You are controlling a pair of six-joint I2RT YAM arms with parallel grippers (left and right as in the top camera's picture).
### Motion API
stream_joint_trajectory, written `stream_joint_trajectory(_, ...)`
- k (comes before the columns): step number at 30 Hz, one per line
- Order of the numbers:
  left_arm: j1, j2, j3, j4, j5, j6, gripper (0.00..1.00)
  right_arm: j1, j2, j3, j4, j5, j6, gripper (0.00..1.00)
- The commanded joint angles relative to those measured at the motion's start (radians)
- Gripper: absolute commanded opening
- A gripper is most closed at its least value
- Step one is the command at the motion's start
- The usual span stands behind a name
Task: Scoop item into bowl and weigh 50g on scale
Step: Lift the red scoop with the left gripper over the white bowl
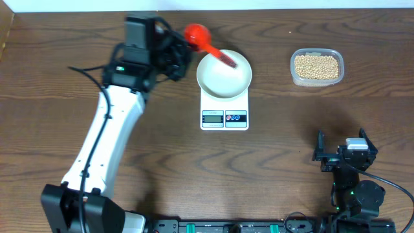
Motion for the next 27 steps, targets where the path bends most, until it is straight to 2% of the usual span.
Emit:
stream_joint_trajectory(1, -0.062, 0.002, 0.002, 0.000, -0.092, -0.213, 0.07, 0.004, -0.004, -0.006, 0.000, -0.002, 0.005, 0.99)
stream_joint_trajectory(3, -0.095, 0.002, 0.002, 0.000, -0.095, -0.281, 0.07, 0.004, -0.004, -0.006, 0.000, -0.002, 0.005, 0.99)
stream_joint_trajectory(5, -0.117, 0.002, 0.002, 0.000, -0.094, -0.296, 0.07, 0.004, -0.004, -0.006, 0.000, -0.002, 0.005, 0.99)
stream_joint_trajectory(9, -0.150, 0.002, 0.002, -0.006, -0.094, -0.295, 0.07, 0.004, -0.004, -0.006, 0.000, -0.002, 0.006, 0.99)
stream_joint_trajectory(13, -0.172, 0.002, 0.002, -0.075, -0.086, -0.290, 0.08, 0.004, -0.004, -0.006, 0.005, 0.013, -0.023, 0.99)
stream_joint_trajectory(16, -0.181, 0.002, 0.002, -0.118, -0.085, -0.246, 0.07, 0.004, -0.004, -0.006, 0.018, -0.047, -0.010, 0.99)
stream_joint_trajectory(20, -0.190, 0.002, 0.002, -0.129, -0.084, -0.227, 0.07, 0.004, -0.004, -0.006, 0.014, -0.182, 0.079, 0.99)
stream_joint_trajectory(23, -0.199, 0.002, 0.002, -0.129, -0.085, -0.223, 0.07, 0.004, -0.004, -0.006, 0.075, -0.241, 0.154, 0.99)
stream_joint_trajectory(25, -0.203, 0.002, 0.002, -0.129, -0.086, -0.222, 0.07, 0.004, -0.004, -0.006, 0.160, -0.288, 0.310, 0.99)
stream_joint_trajectory(26, -0.204, 0.002, 0.002, -0.129, -0.090, -0.210, 0.07, 0.004, -0.004, -0.006, 0.229, -0.315, 0.433, 0.99)
stream_joint_trajectory(27, -0.204, 0.002, 0.002, -0.129, -0.095, -0.205, 0.07, 0.004, -0.004, -0.006, 0.264, -0.325, 0.481, 0.99)
